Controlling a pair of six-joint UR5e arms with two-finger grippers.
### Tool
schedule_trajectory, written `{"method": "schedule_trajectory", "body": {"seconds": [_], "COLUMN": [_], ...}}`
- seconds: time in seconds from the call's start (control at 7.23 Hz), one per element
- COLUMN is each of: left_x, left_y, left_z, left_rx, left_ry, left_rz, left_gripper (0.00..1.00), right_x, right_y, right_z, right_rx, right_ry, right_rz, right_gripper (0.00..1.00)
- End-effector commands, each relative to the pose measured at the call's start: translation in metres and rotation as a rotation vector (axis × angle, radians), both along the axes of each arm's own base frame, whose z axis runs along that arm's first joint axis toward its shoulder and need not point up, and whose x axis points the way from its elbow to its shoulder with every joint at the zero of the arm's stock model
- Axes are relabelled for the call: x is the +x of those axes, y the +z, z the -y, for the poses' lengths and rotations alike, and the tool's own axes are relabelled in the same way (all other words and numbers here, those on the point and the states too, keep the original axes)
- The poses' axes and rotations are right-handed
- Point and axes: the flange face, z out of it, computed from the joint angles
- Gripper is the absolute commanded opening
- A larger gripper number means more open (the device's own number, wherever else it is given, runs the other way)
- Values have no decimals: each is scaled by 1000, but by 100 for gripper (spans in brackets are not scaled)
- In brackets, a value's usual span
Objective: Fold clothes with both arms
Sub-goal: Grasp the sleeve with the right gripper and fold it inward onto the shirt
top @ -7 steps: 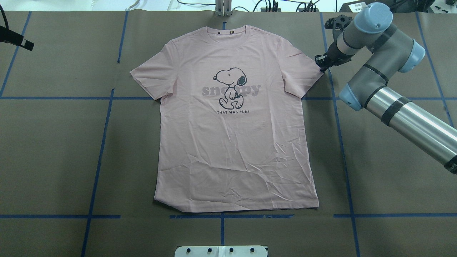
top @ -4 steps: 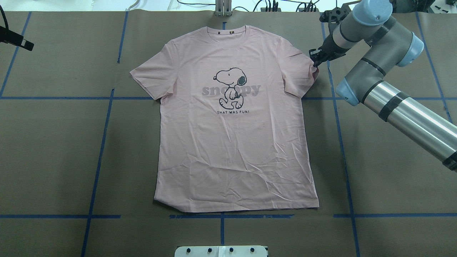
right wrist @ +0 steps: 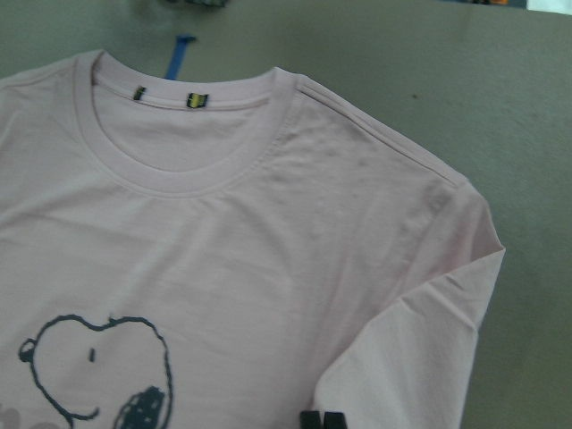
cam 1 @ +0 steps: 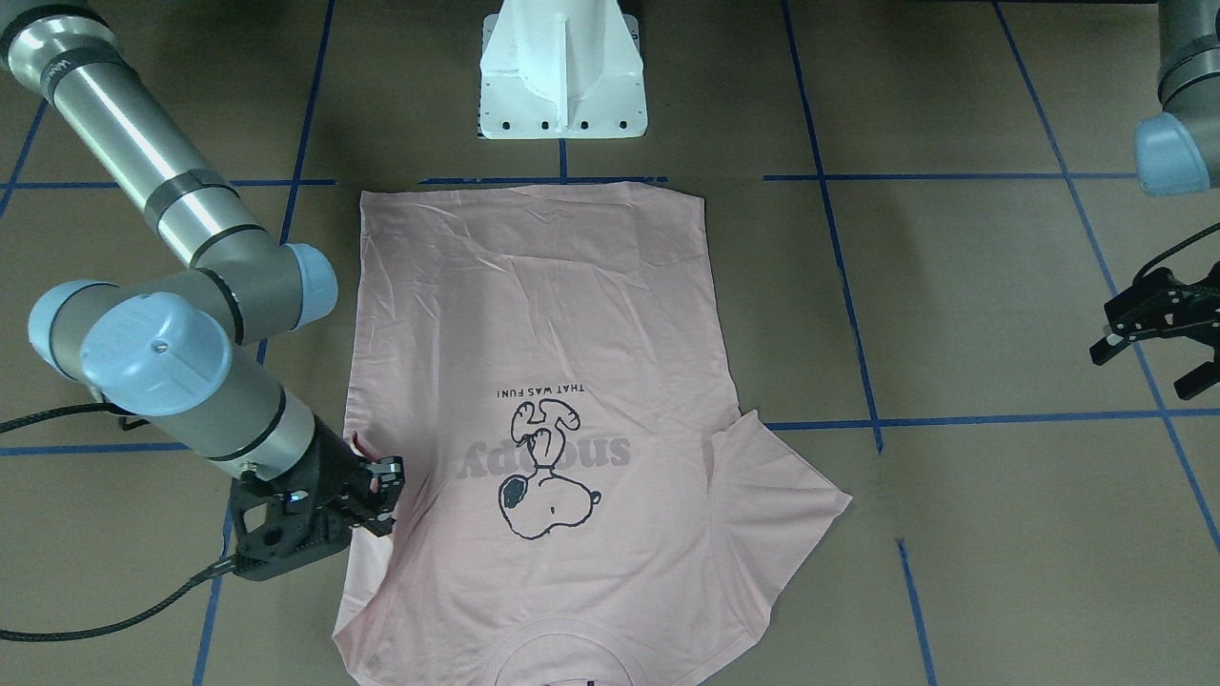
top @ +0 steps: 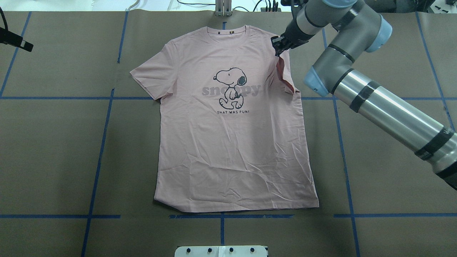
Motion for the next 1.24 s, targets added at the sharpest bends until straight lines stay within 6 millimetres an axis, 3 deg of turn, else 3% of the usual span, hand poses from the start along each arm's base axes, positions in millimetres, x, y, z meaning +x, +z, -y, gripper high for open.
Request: {"method": "schedule_trajectory", "body": {"seconds": [0.0,0.14,0.28,0.55,0.69,0.83,1.11], "left_x": [0,0,0,0,4,45,161], "left_y": [1,0,-1,-2,-9,-48,-78], "left_z": [0,0,0,1,4,15,12], "left_rx": [-1,0,1,-2,-25,-90,-245], "left_ry": [0,0,-1,-4,-23,-62,-224], "left_rz": [0,0,-1,-3,-13,-47,-29], "left_gripper": [100,100,100,100,100,100,100], "right_x": [-51,-53,-56,-58,-57,-46,-7], "right_y": [-42,-41,-41,-39,-60,-87,-118], "right_z": [-1,-2,-4,-6,-8,-16,-41], "right_rx": [45,45,58,31,-95,-251,-420], "right_ry": [15,13,23,41,109,113,134], "right_rz": [-23,-25,-28,-23,28,-3,-129], "right_gripper": [0,30,99,100,100,100,100]}}
